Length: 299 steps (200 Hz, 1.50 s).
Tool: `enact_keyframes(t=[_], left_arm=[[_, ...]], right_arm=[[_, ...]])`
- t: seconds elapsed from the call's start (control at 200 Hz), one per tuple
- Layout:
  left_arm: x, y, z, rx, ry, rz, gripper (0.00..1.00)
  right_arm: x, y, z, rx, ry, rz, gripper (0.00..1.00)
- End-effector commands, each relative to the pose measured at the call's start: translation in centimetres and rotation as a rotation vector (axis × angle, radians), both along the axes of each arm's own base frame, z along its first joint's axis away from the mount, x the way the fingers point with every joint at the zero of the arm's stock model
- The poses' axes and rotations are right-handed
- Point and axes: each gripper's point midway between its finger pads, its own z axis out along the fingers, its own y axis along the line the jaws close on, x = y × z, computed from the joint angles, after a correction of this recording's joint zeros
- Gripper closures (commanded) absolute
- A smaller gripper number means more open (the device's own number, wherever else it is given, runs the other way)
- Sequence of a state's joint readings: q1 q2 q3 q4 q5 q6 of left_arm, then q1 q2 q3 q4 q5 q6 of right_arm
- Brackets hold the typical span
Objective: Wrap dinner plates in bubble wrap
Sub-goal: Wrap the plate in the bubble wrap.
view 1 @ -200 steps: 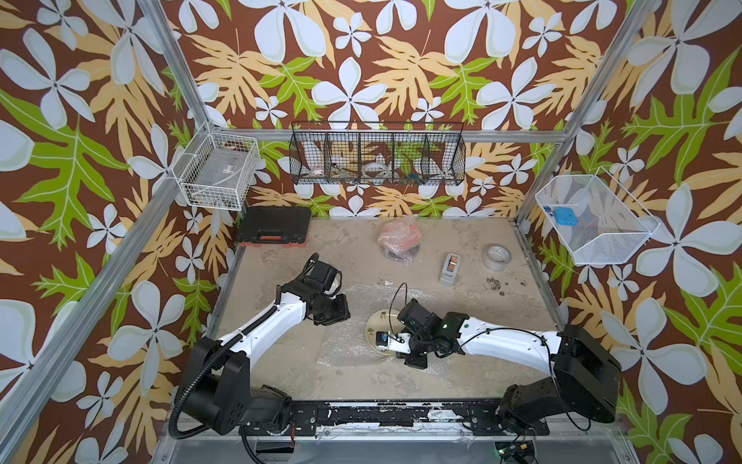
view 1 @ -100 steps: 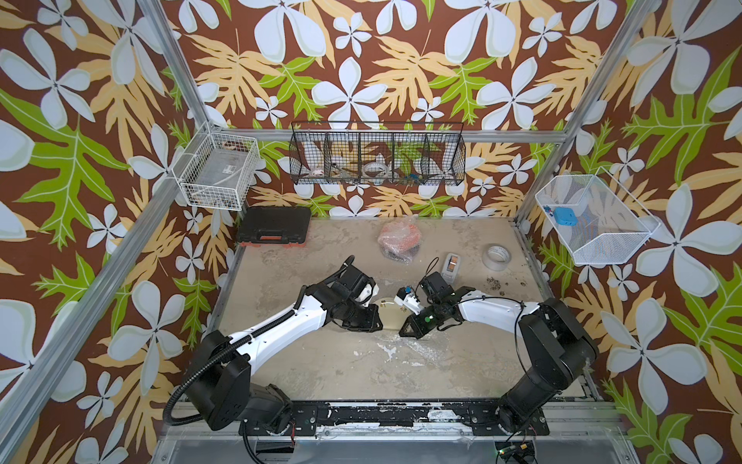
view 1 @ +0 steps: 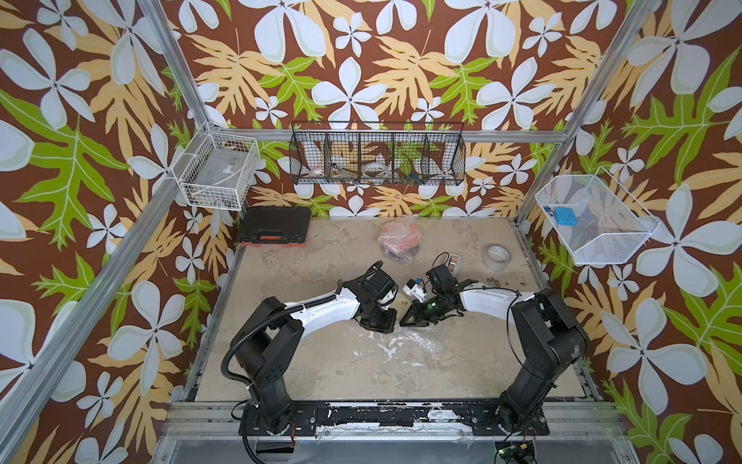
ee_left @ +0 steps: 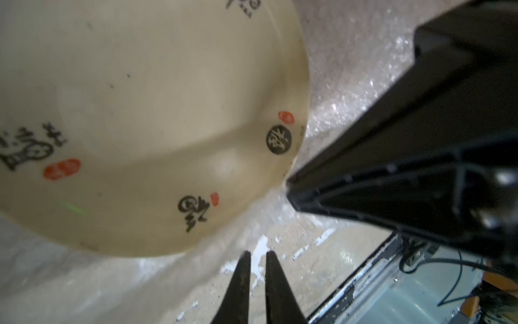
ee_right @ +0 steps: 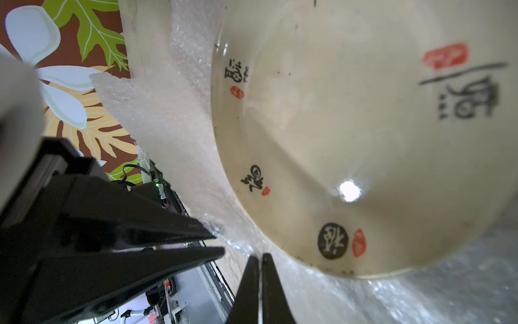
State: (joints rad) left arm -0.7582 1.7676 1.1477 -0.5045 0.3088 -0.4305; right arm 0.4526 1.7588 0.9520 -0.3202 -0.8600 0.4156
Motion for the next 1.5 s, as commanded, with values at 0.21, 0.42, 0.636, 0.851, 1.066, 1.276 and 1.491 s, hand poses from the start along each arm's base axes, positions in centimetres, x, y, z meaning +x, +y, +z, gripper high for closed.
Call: enact_keyframes(t=[0.21, 0.42, 0.636, 0.851, 1.066, 1.276, 1.491], left_arm=[[4.9, 0.4, -2.0, 0.051, -0.090, 0.024, 0.87], [4.6, 2.0, -5.2, 0.099, -0.046, 0.036, 0.87], [4.4, 4.1, -6.9, 0.189, -0.029, 0.079, 0.87], [3.7, 4.6, -7.4, 0.188, -0.003, 0.095, 0.87], [3.0, 4.0, -7.6, 0.125, 0.028, 0.085, 0.88], [2.9, 3.8, -7.7, 0.069, 0.052, 0.094, 0.90], [2.5, 3.7, -8.0, 0.049, 0.066, 0.089, 0.95]], right_arm=[[0.9, -1.2, -0.4, -0.045, 0.029, -0.033, 1.00], [4.3, -3.5, -0.2, -0.159, -0.037, -0.136, 0.98], [6.0, -8.6, 0.7, -0.374, -0.135, -0.302, 0.59], [3.4, -16.0, 0.1, -0.347, -0.061, -0.553, 0.37], [1.6, -13.1, -1.4, -0.069, 0.049, -0.526, 0.26], [2.2, -12.3, 0.0, 0.010, 0.044, -0.533, 0.69], [4.4, -7.8, 5.3, 0.153, -0.028, -0.477, 1.00]])
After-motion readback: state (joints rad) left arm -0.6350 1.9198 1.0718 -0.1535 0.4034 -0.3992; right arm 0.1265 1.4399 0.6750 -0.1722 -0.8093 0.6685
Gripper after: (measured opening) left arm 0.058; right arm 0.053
